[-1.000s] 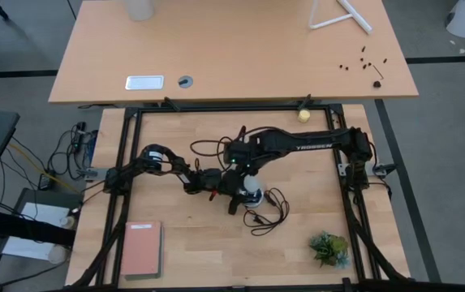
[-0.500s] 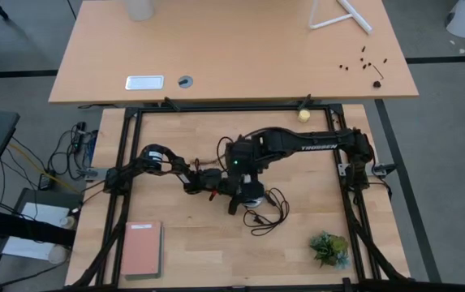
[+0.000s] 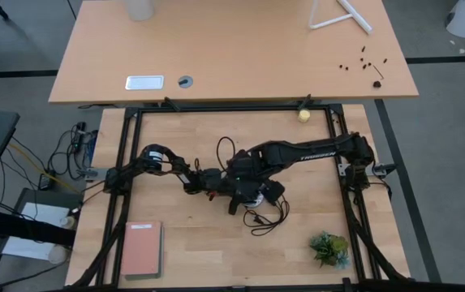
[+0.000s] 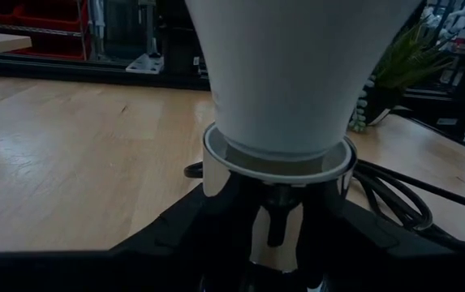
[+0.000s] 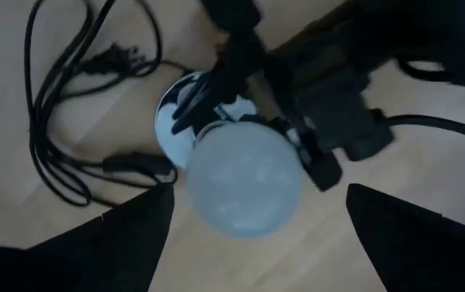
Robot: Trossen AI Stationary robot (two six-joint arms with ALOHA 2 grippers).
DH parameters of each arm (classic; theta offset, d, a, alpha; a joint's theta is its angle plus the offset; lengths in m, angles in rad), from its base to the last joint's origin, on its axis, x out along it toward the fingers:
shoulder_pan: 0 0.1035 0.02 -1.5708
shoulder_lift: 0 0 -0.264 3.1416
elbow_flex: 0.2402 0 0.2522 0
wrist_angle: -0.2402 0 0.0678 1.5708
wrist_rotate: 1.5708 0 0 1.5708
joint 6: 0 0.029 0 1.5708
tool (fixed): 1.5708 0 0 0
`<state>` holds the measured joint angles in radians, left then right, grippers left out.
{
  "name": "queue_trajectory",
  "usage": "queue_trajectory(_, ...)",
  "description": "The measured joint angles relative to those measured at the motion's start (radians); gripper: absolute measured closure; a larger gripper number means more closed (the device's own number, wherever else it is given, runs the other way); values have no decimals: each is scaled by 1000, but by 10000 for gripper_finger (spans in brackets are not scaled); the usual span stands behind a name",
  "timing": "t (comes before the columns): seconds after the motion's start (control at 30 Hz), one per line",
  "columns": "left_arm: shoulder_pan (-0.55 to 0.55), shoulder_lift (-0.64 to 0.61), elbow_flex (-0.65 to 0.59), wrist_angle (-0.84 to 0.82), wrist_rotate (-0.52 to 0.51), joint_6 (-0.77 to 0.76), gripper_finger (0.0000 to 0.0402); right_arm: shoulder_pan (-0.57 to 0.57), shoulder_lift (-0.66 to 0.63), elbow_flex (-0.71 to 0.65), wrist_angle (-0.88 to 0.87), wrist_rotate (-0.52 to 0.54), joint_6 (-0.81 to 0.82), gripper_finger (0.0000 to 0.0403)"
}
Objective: Screw lightbulb
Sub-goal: Insert the white lightbulb into the silver lamp
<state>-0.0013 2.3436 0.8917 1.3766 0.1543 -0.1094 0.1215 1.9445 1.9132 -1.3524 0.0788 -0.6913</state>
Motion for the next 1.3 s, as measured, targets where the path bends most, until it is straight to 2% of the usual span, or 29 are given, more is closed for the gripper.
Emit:
queue_trajectory(0.3, 0, 0, 0, 0, -7, 0, 213, -13, 0, -52, 35, -16, -66, 29)
queue_trajectory(0.67, 0, 0, 0, 0, -11, -1, 213, -34, 0, -57, 79, -58, -68, 29)
queue_trajectory(1.3, 0, 0, 0, 0, -11, -1, 213, -35, 0, -277, 248, -119, -61, 29)
